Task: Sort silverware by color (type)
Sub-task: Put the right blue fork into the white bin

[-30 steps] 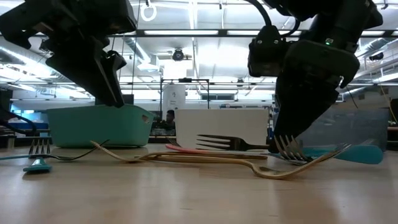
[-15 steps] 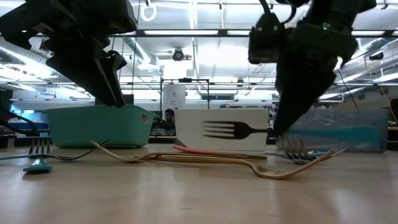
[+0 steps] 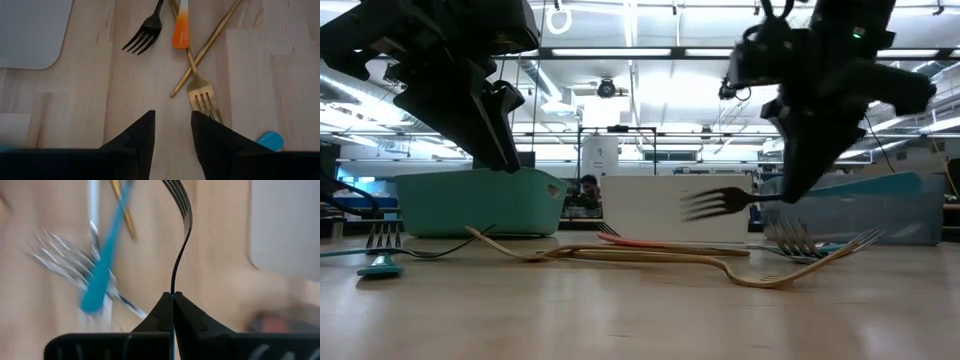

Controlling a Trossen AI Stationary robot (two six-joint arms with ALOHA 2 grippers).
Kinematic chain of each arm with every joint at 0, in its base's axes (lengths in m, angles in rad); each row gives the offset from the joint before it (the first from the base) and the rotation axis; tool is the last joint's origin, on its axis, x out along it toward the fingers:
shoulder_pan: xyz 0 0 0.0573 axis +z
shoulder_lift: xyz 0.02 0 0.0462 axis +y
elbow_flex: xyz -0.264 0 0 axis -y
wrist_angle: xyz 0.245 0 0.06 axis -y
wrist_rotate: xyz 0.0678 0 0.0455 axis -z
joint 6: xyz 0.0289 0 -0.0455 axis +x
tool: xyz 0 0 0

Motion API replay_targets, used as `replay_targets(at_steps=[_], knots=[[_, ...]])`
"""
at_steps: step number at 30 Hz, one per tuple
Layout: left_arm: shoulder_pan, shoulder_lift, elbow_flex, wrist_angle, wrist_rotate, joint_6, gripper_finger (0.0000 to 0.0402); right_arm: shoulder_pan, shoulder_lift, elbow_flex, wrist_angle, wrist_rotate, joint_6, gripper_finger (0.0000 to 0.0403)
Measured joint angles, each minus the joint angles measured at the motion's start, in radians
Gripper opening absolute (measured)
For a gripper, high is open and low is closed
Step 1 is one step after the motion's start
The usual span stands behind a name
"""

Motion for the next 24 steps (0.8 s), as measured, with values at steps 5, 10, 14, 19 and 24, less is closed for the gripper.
replay_targets(at_steps=[5, 10, 14, 19, 24], knots=[[0.000, 0.000, 0.000, -0.001, 0.000, 0.001, 0.0137, 0.000, 0.000, 0.033, -0.197, 0.037, -0.069, 0.0006], [0.000, 0.000, 0.000, -0.007, 0.000, 0.002, 0.0137, 0.017, 0.000, 0.063, -0.332, 0.051, -0.151, 0.0006], [0.000, 0.000, 0.000, -0.008, 0.000, 0.003, 0.0137, 0.019, -0.006, 0.066, -0.426, 0.040, -0.135, 0.0006], [0.000, 0.000, 0.000, -0.008, 0.000, 0.013, 0.0137, 0.022, -0.073, 0.066, -0.467, 0.023, -0.053, 0.0007], [0.000, 0.000, 0.000, -0.008, 0.000, 0.014, 0.0137, 0.022, -0.192, 0.066, -0.475, 0.003, 0.058, 0.0007]])
